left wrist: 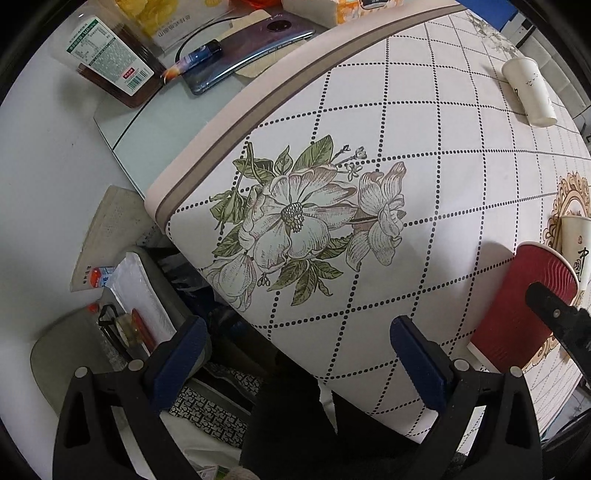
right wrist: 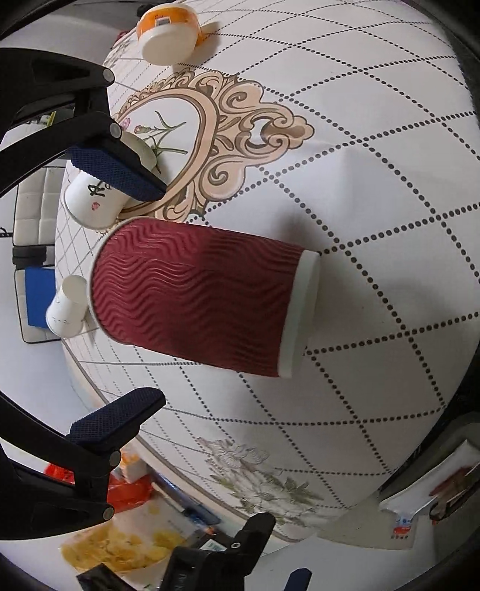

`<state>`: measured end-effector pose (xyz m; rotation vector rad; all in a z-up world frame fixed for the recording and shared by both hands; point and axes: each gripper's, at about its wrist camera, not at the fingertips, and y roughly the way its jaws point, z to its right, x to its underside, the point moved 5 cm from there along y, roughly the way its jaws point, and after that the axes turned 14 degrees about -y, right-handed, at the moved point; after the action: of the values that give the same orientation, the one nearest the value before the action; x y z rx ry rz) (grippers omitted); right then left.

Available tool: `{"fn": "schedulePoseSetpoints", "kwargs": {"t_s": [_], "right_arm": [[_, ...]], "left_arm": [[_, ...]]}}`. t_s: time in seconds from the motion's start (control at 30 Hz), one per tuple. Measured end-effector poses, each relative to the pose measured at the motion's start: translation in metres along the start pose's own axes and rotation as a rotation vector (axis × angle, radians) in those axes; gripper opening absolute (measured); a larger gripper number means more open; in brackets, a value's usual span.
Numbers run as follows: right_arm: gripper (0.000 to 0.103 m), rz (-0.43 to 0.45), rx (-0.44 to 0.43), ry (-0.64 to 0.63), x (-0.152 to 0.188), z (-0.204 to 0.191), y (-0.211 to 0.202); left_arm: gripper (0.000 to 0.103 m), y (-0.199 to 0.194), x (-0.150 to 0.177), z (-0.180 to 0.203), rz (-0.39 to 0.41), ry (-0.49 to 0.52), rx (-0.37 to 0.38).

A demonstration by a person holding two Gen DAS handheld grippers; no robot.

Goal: Flip cup upside down
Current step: 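Rotate the held red cup with the right tool until its rim faces down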

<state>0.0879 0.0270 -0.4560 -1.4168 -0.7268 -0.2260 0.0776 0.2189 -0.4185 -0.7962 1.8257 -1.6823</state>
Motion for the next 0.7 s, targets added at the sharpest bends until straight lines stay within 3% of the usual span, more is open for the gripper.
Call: {"fn": "schedulePoseSetpoints", "kwargs": {"t_s": [0.43, 0.53, 0.7], "right_arm": [[0.095, 0.013, -0.016, -0.037, -0.017, -0.009, 0.016], [0.086, 0.010, -0.018, -0.029, -0.017, -0.009, 0.018], [0.085, 0.018, -0.010, -0.012, -0.016, -0.009, 0.020]], "left_arm": [[0.102, 0.009, -0.003, 0.002, -0.011, 0.004, -0.013], [0.102, 0.008, -0.002, 0.005, -0.011, 0.010, -0.015], [0.102, 0.008, 0.000, 0.009, -0.013, 0.018, -0.016]]}}
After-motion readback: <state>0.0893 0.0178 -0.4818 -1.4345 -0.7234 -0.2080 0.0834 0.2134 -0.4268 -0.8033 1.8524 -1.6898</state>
